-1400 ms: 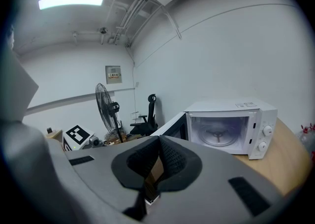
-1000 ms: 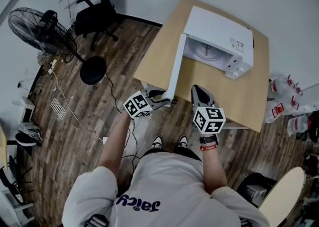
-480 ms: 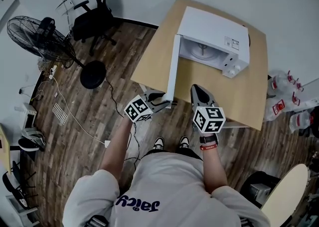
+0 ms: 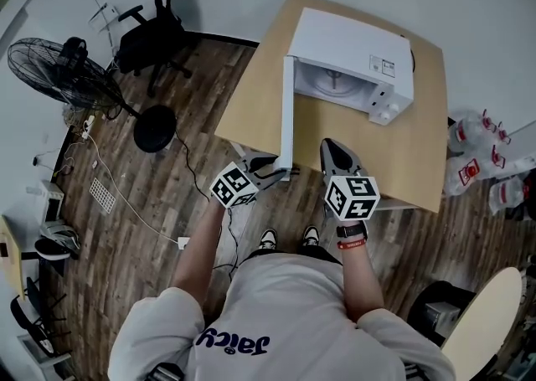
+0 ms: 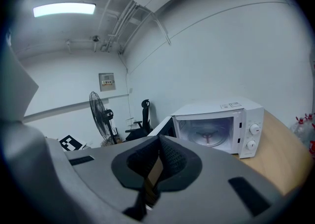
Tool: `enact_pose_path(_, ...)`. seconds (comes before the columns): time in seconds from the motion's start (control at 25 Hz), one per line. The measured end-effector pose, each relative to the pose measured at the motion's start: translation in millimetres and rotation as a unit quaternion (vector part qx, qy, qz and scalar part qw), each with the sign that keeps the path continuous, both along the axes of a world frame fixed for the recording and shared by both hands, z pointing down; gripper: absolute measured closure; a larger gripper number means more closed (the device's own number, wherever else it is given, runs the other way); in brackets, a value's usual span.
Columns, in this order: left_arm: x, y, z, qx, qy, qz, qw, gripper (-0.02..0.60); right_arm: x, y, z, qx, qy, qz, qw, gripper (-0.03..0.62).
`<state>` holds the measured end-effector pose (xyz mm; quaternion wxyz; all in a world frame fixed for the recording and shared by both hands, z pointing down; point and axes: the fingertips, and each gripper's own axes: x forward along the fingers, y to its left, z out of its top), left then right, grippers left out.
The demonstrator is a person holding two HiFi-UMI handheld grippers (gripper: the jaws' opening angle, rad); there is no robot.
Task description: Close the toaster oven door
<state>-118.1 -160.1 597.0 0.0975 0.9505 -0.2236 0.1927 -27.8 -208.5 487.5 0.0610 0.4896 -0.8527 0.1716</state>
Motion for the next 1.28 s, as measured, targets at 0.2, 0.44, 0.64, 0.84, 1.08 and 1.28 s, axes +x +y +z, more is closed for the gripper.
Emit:
enact_pose_path(0.2, 11, -1, 1, 0.0, 0.003, -0.005, 1.0, 0.408, 13, -2, 0, 0.002, -0.001, 0.009, 1.0, 0.579)
enact_pose_path(0.44, 28, -1, 0, -0.003, 0.01, -0.005, 0.9999, 0.411, 30, -3, -1, 0.003, -0.003, 0.022, 1.0, 0.579)
enact_pose_path(0.64, 44, -3, 0, -0.003, 0.012, -0.006, 0.9999, 0.415, 43, -3, -1, 0.004, -0.004, 0.026, 1.0, 0.579)
enact_pose_path(0.84, 52, -3, -1, -0.003, 0.013, -0.011, 0.9998, 0.416, 53, 1, -2, 0.003, -0.006, 0.033, 0.999, 0.579)
enact_pose_path(1.08, 63, -5, -2, -0.005, 0.014, -0.016, 0.9997, 0.417, 65, 2, -2, 0.005, -0.008, 0.037, 0.999, 0.579)
enact_pose_path(1.28, 72, -6, -2, -0.008, 0.014, -0.019, 0.9997, 0.417, 71, 2, -2, 0.006, -0.01, 0.039, 0.999, 0.579)
